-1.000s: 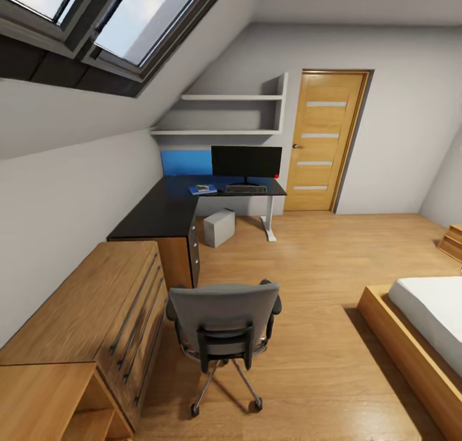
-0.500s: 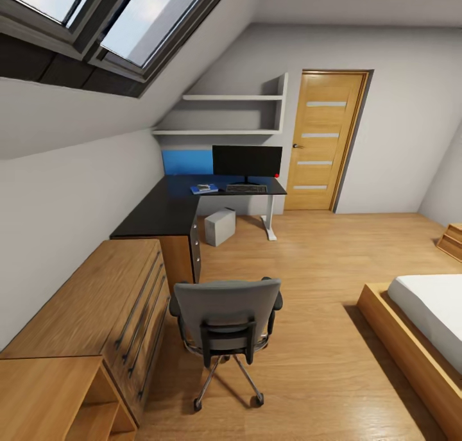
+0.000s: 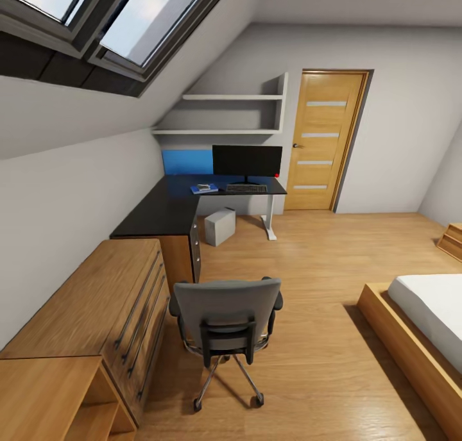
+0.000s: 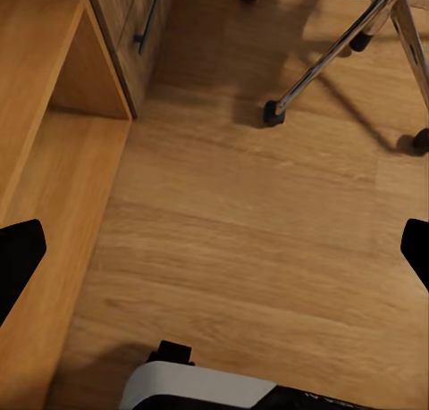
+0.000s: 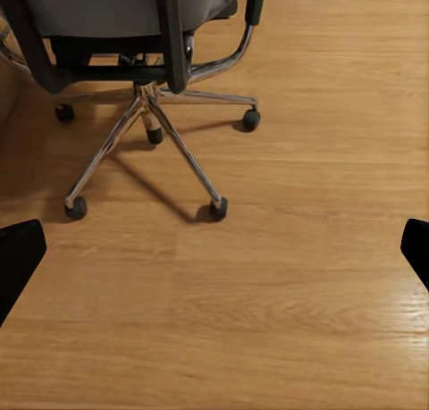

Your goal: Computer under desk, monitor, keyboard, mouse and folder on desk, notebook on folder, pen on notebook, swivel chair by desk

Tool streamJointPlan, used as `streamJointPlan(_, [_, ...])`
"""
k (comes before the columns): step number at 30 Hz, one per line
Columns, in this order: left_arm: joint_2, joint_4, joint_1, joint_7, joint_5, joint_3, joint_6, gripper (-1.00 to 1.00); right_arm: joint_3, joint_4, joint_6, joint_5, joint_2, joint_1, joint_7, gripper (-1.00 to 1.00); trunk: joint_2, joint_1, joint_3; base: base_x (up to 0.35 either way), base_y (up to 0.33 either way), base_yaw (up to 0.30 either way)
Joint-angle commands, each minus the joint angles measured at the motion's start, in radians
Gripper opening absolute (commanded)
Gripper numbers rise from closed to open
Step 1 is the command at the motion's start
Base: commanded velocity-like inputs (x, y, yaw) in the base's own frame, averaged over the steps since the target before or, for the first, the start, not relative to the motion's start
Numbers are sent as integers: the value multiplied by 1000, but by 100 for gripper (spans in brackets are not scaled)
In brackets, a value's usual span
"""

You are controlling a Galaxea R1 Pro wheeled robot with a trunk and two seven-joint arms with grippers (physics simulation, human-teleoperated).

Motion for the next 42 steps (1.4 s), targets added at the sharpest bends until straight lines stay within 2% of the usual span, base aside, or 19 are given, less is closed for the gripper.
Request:
streamJointPlan(1, [1,-1,-1,9,5,-8,-3,100,8,1,-2,-2,0,-1,-9,100,-9,4,-5,0,0,0])
streamJointPlan(6, [-13,-8,-1,13,9,-6,0,100,7,-4,-2,-3,-1,-1,-8,100,-44,24,-21,0,0,0])
streamJointPlan(9, [-26,-66,-2,40,9,-5,21,100,5,-29,5,-5,0,-8,-12,100,-65,35,-30,0,0,0])
streamJointPlan(10, [-31,-120,-2,94,7,-4,66,100,5,-64,9,-8,2,-27,-14,100,-72,39,-33,0,0,0])
streamJointPlan(12, [-35,-162,-2,141,5,-5,113,100,4,-91,13,-9,5,-42,-15,100,-86,47,-40,0,0,0])
streamJointPlan(15, [-49,-270,-4,251,0,-5,267,100,4,-147,24,-10,32,-80,-28,100,-107,58,-49,0,0,0])
streamJointPlan(16, [-51,-290,-6,266,-1,-5,295,100,3,-154,28,-10,39,-91,-35,100,-114,62,-52,0,0,0])
streamJointPlan(17, [-57,-328,-19,287,-3,-6,341,100,3,-163,49,-10,52,-126,-57,100,-121,66,-55,0,0,0])
streamJointPlan(19, [-63,-354,-35,301,-4,-6,372,100,3,-168,77,-10,62,-162,-79,100,-135,73,-62,0,0,0])
streamJointPlan(20, [-72,-370,-57,310,-2,-6,392,100,3,-171,118,-10,69,-201,-100,100,-142,77,-65,0,0,0])
streamJointPlan(22, [-83,-379,-84,316,-1,-6,406,100,3,-174,168,-10,73,-238,-116,100,-156,85,-71,0,0,0])
streamJointPlan(23, [-94,-377,-110,320,-1,-6,415,100,3,-175,218,-10,76,-271,-126,100,-163,89,-74,0,0,0])
streamJointPlan(29, [-122,-327,-192,323,1,-6,428,100,2,-174,351,-11,79,-346,-140,100,-205,112,-93,0,0,0])
streamJointPlan(34, [-130,-273,-252,322,3,-5,435,100,1,-153,401,-12,79,-376,-141,100,-240,131,-109,0,0,0])
streamJointPlan(36, [-132,-239,-295,322,6,-5,448,100,0,-134,412,-13,79,-394,-141,100,-254,139,-115,0,0,0])
streamJointPlan(37, [-135,-219,-352,322,6,-4,489,100,-1,-125,418,-13,81,-413,-140,100,-261,142,-118,0,0,0])
streamJointPlan(39, [-139,-216,-378,323,6,-4,517,100,-2,-125,419,-13,82,-417,-141,100,-275,150,-124,0,0,0])
streamJointPlan(42, [-173,-212,-414,323,5,-5,562,100,-5,-120,420,-16,83,-420,-141,100,-296,162,-134,0,0,0])
